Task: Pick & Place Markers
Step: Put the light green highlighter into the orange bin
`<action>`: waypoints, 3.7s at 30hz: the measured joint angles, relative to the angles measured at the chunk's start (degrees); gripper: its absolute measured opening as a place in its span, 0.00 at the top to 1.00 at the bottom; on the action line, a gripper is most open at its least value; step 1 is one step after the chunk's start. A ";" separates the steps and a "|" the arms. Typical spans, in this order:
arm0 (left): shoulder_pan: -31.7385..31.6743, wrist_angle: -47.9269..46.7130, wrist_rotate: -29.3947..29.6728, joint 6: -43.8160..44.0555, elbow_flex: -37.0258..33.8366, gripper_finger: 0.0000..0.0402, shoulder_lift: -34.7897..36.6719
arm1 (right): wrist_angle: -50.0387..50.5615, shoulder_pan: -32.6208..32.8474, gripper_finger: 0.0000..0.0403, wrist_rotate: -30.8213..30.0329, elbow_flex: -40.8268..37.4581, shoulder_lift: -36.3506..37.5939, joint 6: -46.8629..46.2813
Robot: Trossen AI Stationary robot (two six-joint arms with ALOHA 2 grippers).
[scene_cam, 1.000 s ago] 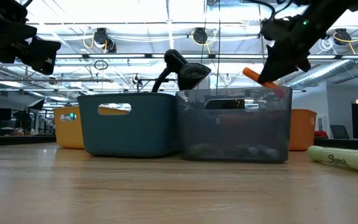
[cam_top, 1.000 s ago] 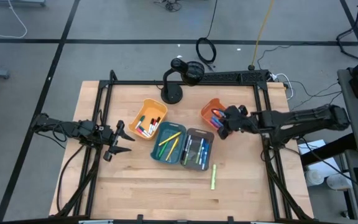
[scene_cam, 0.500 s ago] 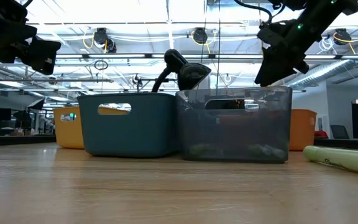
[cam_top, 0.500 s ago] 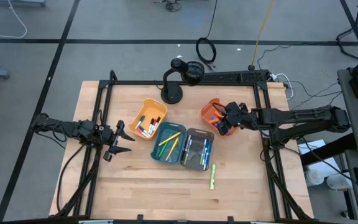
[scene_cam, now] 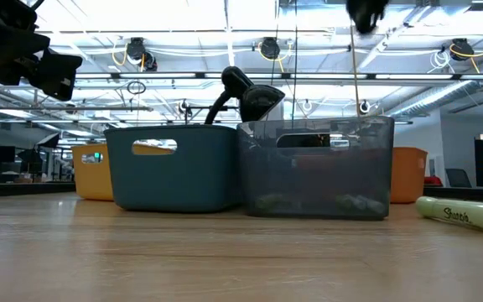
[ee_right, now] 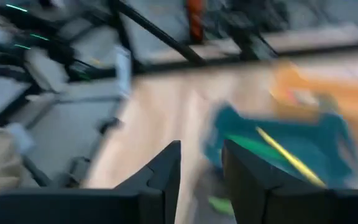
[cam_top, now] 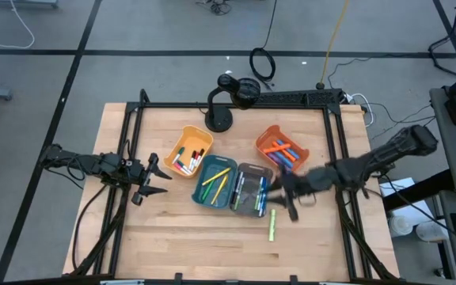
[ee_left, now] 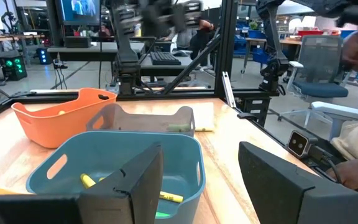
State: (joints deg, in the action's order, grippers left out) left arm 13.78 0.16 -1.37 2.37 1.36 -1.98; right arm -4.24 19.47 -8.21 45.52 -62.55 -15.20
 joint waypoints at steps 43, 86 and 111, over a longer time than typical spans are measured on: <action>0.02 0.00 0.00 0.00 -0.01 0.47 0.02 | 39.14 17.24 0.75 -1.56 18.42 -39.82 14.37; 0.02 0.00 0.00 0.00 0.01 0.47 0.02 | -0.21 5.44 0.89 17.25 17.75 -16.85 -12.49; 0.00 0.02 0.00 0.00 -0.01 0.47 0.00 | 43.17 -31.85 0.89 -11.00 4.88 -1.78 -9.63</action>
State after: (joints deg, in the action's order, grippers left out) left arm 13.78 0.19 -1.37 2.37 1.34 -1.98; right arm 38.93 -12.38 -19.20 50.40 -64.34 -24.83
